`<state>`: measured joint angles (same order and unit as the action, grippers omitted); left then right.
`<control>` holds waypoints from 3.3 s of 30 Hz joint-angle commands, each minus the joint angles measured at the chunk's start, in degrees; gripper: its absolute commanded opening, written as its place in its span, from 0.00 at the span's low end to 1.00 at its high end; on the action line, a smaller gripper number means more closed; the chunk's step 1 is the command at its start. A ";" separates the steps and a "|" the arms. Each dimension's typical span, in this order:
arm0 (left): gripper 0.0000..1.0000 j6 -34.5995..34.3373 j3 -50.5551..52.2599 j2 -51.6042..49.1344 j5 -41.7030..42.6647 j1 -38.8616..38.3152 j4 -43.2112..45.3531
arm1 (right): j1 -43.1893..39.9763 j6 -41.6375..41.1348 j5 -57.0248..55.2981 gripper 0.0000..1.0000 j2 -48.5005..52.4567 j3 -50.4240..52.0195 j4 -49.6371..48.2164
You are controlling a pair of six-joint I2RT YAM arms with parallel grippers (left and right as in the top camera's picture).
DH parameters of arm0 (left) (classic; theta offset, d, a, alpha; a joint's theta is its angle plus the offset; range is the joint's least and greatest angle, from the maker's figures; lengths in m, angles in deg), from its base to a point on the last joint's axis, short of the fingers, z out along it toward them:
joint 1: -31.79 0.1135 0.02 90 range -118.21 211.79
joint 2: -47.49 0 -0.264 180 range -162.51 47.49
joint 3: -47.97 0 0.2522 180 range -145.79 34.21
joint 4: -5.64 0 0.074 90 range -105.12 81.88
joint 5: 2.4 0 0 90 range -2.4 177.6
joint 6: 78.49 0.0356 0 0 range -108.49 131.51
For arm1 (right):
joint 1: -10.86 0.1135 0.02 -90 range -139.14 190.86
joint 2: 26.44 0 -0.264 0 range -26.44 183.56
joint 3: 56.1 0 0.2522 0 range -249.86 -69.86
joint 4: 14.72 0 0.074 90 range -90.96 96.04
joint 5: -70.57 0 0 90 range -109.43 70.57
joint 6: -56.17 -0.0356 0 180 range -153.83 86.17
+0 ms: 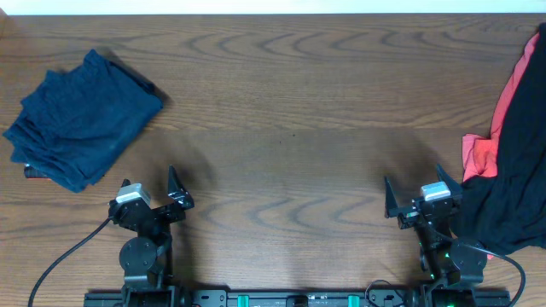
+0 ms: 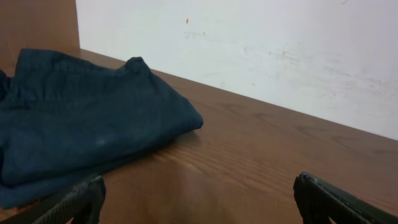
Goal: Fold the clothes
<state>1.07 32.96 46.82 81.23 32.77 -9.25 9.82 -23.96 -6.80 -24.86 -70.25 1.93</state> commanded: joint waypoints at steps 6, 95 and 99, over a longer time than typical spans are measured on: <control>0.98 0.31 1.03 0.59 -0.28 0.24 -2.25 | 1.05 -0.83 -0.39 0.99 -0.33 0.04 0.31; 0.98 -5.11 -36.98 -39.65 22.58 0.24 -33.88 | -0.66 -18.84 -16.92 0.99 51.56 -44.33 43.69; 0.98 -5.11 -36.98 -40.94 22.86 0.24 -33.83 | -2.80 -31.69 -32.00 0.99 57.90 -44.26 50.40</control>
<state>-3.69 -2.87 6.28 100.84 32.77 -42.80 8.71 -45.54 -26.85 29.83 -114.31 50.78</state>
